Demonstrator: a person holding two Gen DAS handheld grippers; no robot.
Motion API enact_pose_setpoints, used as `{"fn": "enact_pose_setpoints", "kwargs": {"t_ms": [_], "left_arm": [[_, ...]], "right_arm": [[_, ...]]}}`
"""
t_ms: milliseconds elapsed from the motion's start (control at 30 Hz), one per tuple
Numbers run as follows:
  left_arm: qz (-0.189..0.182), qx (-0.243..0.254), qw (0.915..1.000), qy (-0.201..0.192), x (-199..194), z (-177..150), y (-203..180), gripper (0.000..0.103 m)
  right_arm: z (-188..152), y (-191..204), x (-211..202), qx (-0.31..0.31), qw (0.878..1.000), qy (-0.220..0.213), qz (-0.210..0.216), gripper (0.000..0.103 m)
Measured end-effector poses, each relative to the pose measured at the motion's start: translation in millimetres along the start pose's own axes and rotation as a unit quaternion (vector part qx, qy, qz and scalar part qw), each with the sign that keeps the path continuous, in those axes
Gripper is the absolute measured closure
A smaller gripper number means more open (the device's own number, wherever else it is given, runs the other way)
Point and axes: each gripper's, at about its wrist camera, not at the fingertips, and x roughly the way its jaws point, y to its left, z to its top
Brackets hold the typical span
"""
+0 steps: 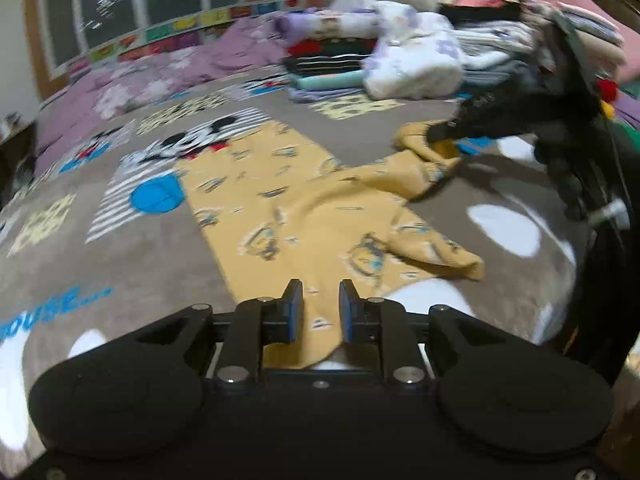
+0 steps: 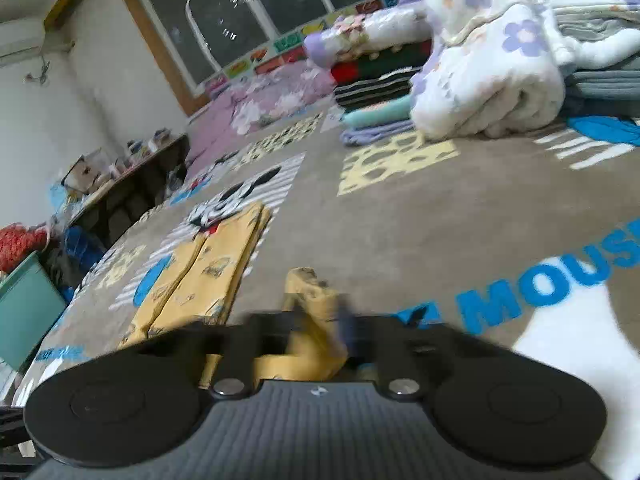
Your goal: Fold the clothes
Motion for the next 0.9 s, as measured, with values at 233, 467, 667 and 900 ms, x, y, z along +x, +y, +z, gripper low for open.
{"fn": "enact_pose_setpoints", "kwargs": {"t_ms": [233, 467, 667, 900], "left_arm": [[-0.002, 0.085, 0.9964, 0.008, 6.6, -6.4, -17.9, 0.061], [-0.013, 0.081, 0.9963, 0.025, 11.9, -10.3, -9.6, 0.07], [-0.016, 0.097, 0.995, 0.019, 8.3, -16.5, -11.4, 0.074], [-0.032, 0.08, 0.9961, 0.017, 9.3, -16.8, -3.6, 0.074]], "right_arm": [[22.3, -2.6, -34.3, 0.1, 0.992, -0.067, 0.025, 0.096], [66.1, 26.4, -35.8, 0.106, 0.99, -0.082, 0.043, 0.096], [92.0, 47.8, -13.0, 0.092, 0.994, -0.056, 0.014, 0.095], [123.3, 71.8, 33.8, 0.093, 0.996, -0.004, -0.015, 0.095]]}}
